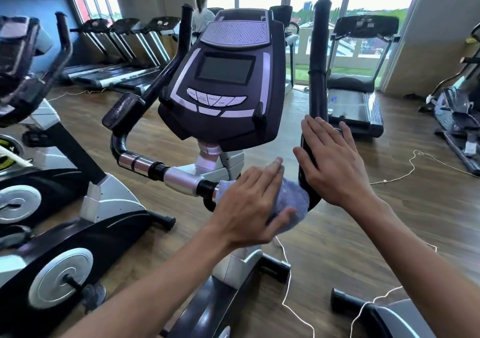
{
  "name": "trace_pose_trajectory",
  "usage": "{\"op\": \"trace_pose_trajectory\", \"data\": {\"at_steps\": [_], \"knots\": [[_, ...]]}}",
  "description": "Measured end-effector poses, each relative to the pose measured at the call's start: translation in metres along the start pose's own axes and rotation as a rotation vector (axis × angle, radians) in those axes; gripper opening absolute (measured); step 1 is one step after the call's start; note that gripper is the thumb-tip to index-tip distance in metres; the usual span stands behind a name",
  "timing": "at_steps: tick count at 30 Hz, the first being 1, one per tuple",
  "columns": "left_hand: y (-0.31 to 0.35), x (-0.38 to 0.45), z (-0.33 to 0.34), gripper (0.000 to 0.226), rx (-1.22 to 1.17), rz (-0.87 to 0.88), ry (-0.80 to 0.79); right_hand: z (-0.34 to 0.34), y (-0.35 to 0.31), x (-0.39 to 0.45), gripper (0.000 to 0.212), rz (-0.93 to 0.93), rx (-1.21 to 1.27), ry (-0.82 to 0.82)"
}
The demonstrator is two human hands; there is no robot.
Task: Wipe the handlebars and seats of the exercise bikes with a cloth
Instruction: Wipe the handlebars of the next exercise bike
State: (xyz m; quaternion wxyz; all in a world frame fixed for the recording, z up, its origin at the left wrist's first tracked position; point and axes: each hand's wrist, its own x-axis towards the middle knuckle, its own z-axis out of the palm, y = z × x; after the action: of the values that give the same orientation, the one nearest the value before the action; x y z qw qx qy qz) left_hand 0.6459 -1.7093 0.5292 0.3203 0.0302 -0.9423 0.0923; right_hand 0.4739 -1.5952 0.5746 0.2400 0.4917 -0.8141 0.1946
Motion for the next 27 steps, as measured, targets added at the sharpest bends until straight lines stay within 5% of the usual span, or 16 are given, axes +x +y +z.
{"op": "trace_pose_trajectory", "data": {"at_steps": [7,14,27], "knots": [[-0.009,-0.001,0.023,0.048,-0.112,0.165,0.224,0.002,-0.001,0.001,0.070,0.002,0.008,0.046],[0.037,-0.003,0.038,0.042,-0.084,-0.357,0.361,0.001,-0.002,0.000,0.072,0.011,-0.002,0.025],[0.036,0.019,0.030,0.029,-0.039,-0.439,0.235,0.000,-0.004,-0.001,0.073,0.021,-0.058,-0.006]]}}
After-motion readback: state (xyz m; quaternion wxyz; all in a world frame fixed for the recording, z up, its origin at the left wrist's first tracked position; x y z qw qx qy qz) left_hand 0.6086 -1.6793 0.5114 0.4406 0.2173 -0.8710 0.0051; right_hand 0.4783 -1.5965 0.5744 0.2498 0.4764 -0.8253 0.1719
